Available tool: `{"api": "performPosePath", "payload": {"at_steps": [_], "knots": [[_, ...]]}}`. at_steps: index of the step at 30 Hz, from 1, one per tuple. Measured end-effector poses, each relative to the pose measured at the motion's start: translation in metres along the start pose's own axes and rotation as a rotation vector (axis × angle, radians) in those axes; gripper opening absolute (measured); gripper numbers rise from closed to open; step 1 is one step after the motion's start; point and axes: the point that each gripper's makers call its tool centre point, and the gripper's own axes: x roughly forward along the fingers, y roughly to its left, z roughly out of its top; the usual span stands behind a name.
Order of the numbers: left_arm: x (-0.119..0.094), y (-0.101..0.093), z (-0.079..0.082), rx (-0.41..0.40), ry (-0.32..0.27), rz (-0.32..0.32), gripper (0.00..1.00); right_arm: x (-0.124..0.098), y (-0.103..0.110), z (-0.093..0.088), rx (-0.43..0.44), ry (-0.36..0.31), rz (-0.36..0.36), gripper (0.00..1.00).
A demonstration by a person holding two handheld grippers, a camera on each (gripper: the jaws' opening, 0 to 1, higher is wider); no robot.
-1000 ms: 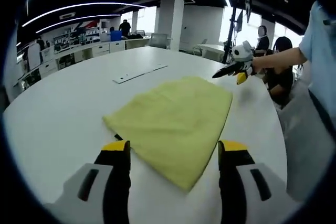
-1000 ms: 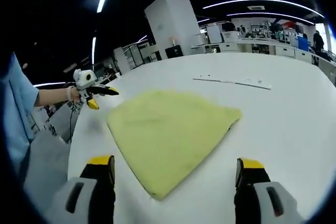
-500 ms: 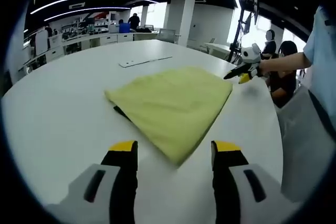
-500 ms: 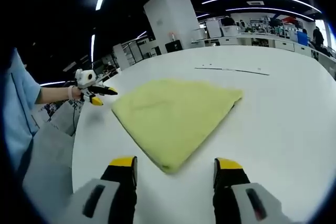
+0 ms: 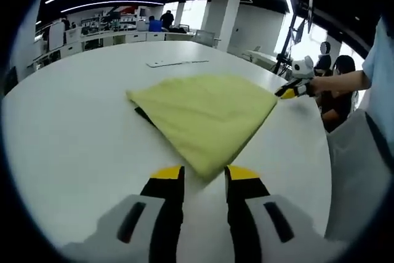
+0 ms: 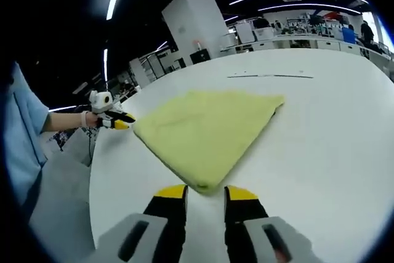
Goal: Fold the garment on the visible template until the final outline fits inside the template.
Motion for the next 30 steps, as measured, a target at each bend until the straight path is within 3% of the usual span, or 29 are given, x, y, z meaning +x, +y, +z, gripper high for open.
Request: {"api": "performPosePath", "payload": {"at_steps": [12,19,25,30], "knots": [[0.004,0.0,-0.005,-0.037,0.003,0.003,0.05,0.007,-0.002,-0.002,0.064,-0.029,0.009,0.05],[0.009,0.002,-0.007,-0.046,0.013,0.005,0.04,0.01,0.001,-0.004,0.114,-0.056,0.019,0.0],[0.01,0.003,-0.008,-0.07,0.012,0.012,0.0,0.008,0.001,-0.006,0.09,-0.062,0.015,0.0],[0.006,0.004,-0.004,-0.08,-0.003,0.027,0.0,-0.003,0.002,0.003,0.036,-0.074,0.02,0.0]]}}
